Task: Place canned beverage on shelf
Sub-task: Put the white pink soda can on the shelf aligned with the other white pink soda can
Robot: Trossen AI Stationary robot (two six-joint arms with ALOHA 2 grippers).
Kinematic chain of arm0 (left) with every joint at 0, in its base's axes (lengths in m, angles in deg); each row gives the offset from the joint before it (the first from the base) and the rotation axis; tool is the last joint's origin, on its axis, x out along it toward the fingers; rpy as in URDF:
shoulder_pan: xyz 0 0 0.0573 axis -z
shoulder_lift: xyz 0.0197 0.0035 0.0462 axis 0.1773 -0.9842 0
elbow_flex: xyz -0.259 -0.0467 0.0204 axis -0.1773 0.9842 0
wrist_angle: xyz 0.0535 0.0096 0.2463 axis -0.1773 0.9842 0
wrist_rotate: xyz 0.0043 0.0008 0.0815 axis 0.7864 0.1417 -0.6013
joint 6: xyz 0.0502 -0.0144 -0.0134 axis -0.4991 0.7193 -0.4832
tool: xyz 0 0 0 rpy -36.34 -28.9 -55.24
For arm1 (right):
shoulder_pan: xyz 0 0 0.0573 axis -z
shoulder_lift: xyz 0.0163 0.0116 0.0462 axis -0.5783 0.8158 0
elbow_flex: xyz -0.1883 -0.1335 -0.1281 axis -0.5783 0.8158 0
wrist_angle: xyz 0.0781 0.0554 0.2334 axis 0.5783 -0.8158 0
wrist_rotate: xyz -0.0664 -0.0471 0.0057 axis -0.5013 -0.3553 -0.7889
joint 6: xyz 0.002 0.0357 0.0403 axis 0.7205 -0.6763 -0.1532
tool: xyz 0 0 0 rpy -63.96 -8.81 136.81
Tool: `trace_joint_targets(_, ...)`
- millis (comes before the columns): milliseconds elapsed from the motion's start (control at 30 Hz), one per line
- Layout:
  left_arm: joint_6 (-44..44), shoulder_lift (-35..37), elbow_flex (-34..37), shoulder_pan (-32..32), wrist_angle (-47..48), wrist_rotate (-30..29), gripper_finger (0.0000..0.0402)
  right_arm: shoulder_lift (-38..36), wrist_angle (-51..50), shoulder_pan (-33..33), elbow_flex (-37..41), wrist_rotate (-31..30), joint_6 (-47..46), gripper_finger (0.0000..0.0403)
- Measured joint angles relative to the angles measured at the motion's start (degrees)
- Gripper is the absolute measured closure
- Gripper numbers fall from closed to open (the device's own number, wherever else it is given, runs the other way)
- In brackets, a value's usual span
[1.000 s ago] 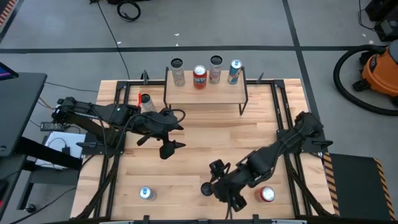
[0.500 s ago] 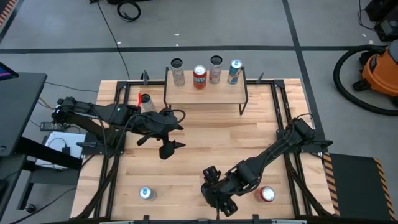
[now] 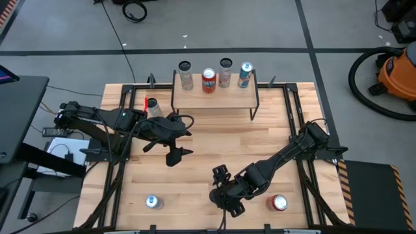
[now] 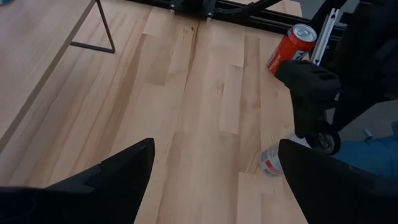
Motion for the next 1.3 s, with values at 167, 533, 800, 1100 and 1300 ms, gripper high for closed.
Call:
trace_joint_targets(167,-0.02,0.0,0.0,0.0,0.01,0.0,0.0049,0.07,-0.12,0.65,0.0,3.92,-0.59,0.0053)
trace_joint_targets(533,0.0,0.0,0.0,0.0,0.21,0.0,0.0049,0.09,2.71,1.24,1.21,5.19,-1.48,0.0053)
trace_joint_targets(800,0.02,0.0,0.0,0.0,0.25,0.0,0.0049,0.12,6.58,1.5,3.35,6.64,-2.49,0.0053)
trace_joint_targets(1100,0.02,0.0,0.0,0.0,0.25,0.0,0.0049,0.11,10.33,1.57,6.32,7.69,-2.32,0.0053)
trace_joint_targets(1300,0.02,0.0,0.0,0.0,0.26,0.0,0.0049,0.09,14.76,1.8,9.07,8.36,-1.73,0.0053)
